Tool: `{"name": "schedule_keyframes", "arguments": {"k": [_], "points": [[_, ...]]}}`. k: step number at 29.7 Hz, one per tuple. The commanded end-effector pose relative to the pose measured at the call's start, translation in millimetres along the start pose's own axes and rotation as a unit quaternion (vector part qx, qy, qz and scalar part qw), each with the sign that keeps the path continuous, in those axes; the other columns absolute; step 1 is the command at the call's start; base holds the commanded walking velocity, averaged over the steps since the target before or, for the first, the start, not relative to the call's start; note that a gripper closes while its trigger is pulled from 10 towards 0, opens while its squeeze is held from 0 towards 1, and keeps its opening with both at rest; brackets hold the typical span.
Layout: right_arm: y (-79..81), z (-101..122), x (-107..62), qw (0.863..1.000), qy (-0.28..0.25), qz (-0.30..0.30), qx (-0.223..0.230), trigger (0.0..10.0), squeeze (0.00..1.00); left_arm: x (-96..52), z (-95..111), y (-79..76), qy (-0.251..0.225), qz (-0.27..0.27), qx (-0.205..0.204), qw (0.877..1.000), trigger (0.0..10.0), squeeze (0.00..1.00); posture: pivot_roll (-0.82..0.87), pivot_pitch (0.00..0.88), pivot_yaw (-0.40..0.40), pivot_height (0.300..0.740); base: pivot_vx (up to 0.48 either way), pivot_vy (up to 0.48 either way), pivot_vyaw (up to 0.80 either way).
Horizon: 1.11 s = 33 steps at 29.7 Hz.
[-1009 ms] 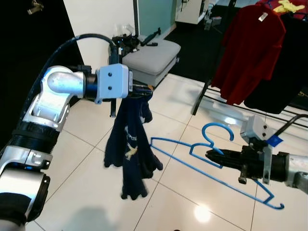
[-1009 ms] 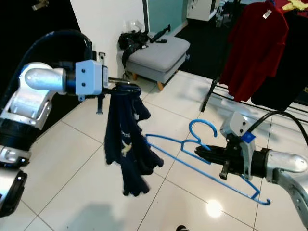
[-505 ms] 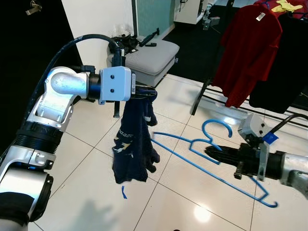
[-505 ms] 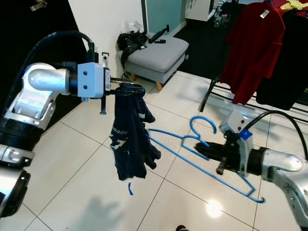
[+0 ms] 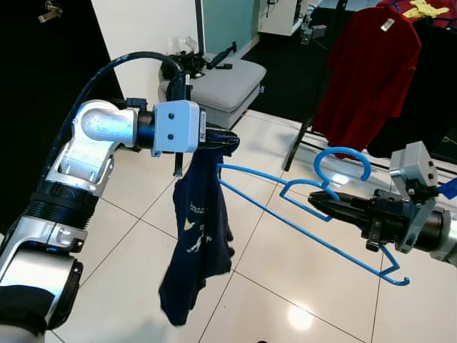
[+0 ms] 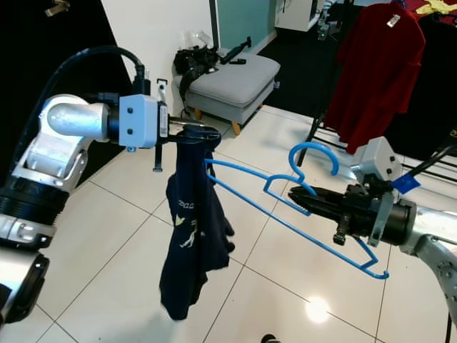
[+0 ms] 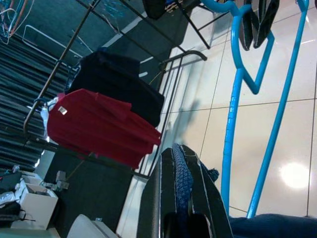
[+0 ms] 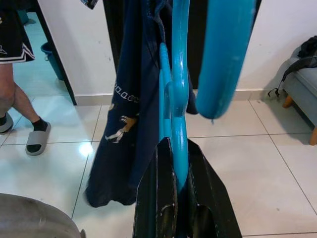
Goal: Hang hanger
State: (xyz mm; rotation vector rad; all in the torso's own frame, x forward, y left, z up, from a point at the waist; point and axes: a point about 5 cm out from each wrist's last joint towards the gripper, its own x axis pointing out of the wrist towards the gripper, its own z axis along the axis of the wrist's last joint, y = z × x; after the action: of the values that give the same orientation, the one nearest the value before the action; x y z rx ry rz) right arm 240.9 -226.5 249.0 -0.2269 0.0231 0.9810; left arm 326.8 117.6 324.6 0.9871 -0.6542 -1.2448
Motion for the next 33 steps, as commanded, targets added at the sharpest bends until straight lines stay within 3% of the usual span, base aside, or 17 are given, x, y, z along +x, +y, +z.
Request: {"name": "schedule_keyframes", "arguments": {"k": [1,7,9,11,20,31,33], "points": [[-2.3,3,-2.5,1.000,-0.006,-0.006,-0.014,10.0,0.00,2.9,10,-1.4,-0.029,-0.018,0.010,0.999,10.0,0.00,-0.04,0.140,0.048,0.740,0.000,0.000,0.00],[-2.0,4,-1.5,1.000,-0.012,0.002,-0.011,10.0,0.00,5.0,19,-5.7,-0.067,-0.038,-0.005,0.997,10.0,0.00,-0.04,0.140,0.046,0.740,0.000,0.000,0.00],[3.3,4,2.3,0.999,-0.013,0.039,-0.001,10.0,0.00,9.4,26,-10.0,-0.090,-0.062,-0.007,0.994,10.0,0.00,-0.04,0.140,0.043,0.740,0.000,0.000,0.00],[5.5,3,4.3,0.998,-0.005,0.055,0.001,10.0,0.00,12.1,24,-12.1,-0.084,-0.074,0.002,0.994,10.0,0.00,-0.04,0.140,0.043,0.740,0.000,0.000,0.00],[6.8,2,5.4,0.996,0.009,0.089,0.004,10.0,0.00,17.7,4,-12.1,-0.004,-0.096,0.053,0.994,10.0,0.00,-0.04,0.134,0.044,0.740,0.000,0.000,0.00],[7.0,2,-2.5,0.994,0.024,0.103,0.008,10.0,0.00,-9.7,-17,11.3,0.117,-0.048,0.099,0.987,10.0,0.00,-0.04,0.130,0.042,0.740,0.000,0.000,0.00],[5.7,1,-4.1,0.995,0.027,0.100,0.006,10.0,0.00,-10.8,-13,13.7,0.101,-0.042,0.101,0.989,10.0,0.00,-0.04,0.129,0.040,0.740,0.000,0.000,0.00]]}}
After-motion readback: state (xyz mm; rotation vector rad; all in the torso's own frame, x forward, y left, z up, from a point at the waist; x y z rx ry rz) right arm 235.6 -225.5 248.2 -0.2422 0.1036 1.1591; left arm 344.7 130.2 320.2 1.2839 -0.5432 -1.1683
